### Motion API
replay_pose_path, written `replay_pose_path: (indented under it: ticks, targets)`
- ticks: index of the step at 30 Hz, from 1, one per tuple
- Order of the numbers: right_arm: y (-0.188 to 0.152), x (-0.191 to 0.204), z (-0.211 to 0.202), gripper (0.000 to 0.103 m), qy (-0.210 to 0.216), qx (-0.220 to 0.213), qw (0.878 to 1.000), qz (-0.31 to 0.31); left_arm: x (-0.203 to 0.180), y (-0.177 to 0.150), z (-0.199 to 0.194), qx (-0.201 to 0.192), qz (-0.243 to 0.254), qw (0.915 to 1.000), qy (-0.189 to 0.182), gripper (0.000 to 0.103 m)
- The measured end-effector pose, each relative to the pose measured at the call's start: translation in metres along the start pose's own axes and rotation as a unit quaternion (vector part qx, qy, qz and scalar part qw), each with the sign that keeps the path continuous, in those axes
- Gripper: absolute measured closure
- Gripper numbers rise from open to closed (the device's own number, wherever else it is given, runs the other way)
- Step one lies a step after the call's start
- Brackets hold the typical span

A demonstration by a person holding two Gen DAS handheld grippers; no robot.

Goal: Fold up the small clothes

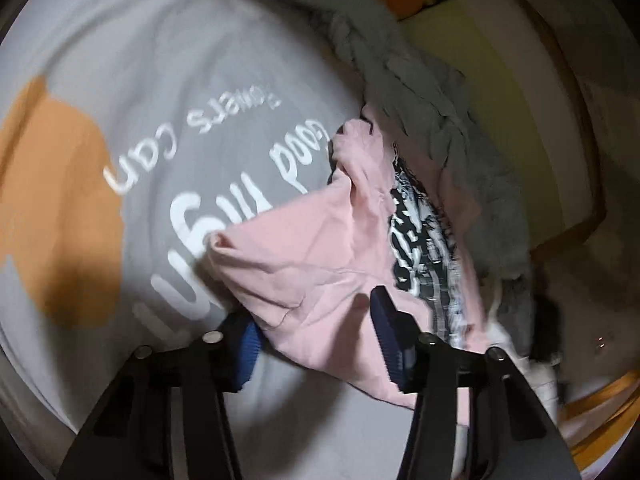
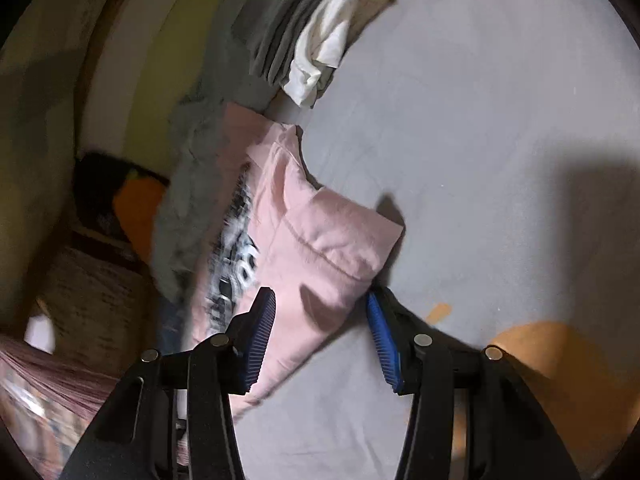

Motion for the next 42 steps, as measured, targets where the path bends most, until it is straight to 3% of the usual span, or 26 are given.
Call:
replay_pose_path:
  ticks: [2,4,7,14,19,24,27,30,32,34,37,42]
  targets:
    - [0.005,-0.006,0.005,0.08,0.006,0.002,1.0,0.012,0.0,0.0,-0.002,-0.018,0.015,0.9997,0.01,0.063]
    - [0.006,-0.006,0.009,0.088,-0.014,-0.002,1.0,-0.002,0.009,0.005,-0.005,-0.041,0.022,0.9982,0.038,0.088]
    - [0.007,0.002,0.01,0.097,-0.064,-0.022,0.997,-0.04,0.013,0.012,-0.011,-0.041,-0.007,0.9989,0.022,0.097]
    - [-0.006,0.035,-0.025,0.098,-0.04,-0.044,0.995,-0.079,-0.034,0.02,-0.089,-0.119,0.048,0.9916,-0.017,0.098]
    - [-0.027,0.078,-0.091,0.098,-0.01,-0.07,0.989,-0.126,-0.059,0.011,-0.155,-0.17,0.065,0.982,-0.05,0.098]
    - [-0.045,0.094,-0.151,0.098,0.015,-0.101,0.987,-0.126,-0.079,0.004,-0.198,-0.188,0.074,0.9746,-0.097,0.098]
    - [-0.052,0.117,-0.185,0.098,0.045,-0.133,0.978,-0.151,-0.088,0.007,-0.214,-0.209,0.094,0.968,-0.103,0.098]
    - [-0.053,0.133,-0.193,0.098,0.029,-0.152,0.971,-0.182,-0.079,0.012,-0.204,-0.193,0.077,0.9744,-0.085,0.098]
    - [-0.053,0.129,-0.185,0.098,0.018,-0.142,0.975,-0.171,-0.069,0.009,-0.195,-0.175,0.062,0.9794,-0.079,0.098]
    - [-0.056,0.125,-0.177,0.098,0.022,-0.129,0.978,-0.16,-0.061,0.005,-0.185,-0.161,0.062,0.984,-0.046,0.098]
    - [-0.058,0.114,-0.165,0.098,-0.011,-0.126,0.98,-0.156,-0.044,0.001,-0.165,-0.122,0.036,0.9916,-0.019,0.098]
    - [-0.055,0.089,-0.146,0.098,-0.054,-0.104,0.985,-0.126,-0.036,-0.005,-0.142,-0.091,0.031,0.9952,0.021,0.098]
Point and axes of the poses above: each gripper's, at about its wrist camera, not at the fingertips, and z roughly the way its jaws point, x to its left, y to its top, the point moved 8 cm from there along z, roughly the way its jaws point, and after that the axes turned 6 degrees about x, right-handed, at the moved point
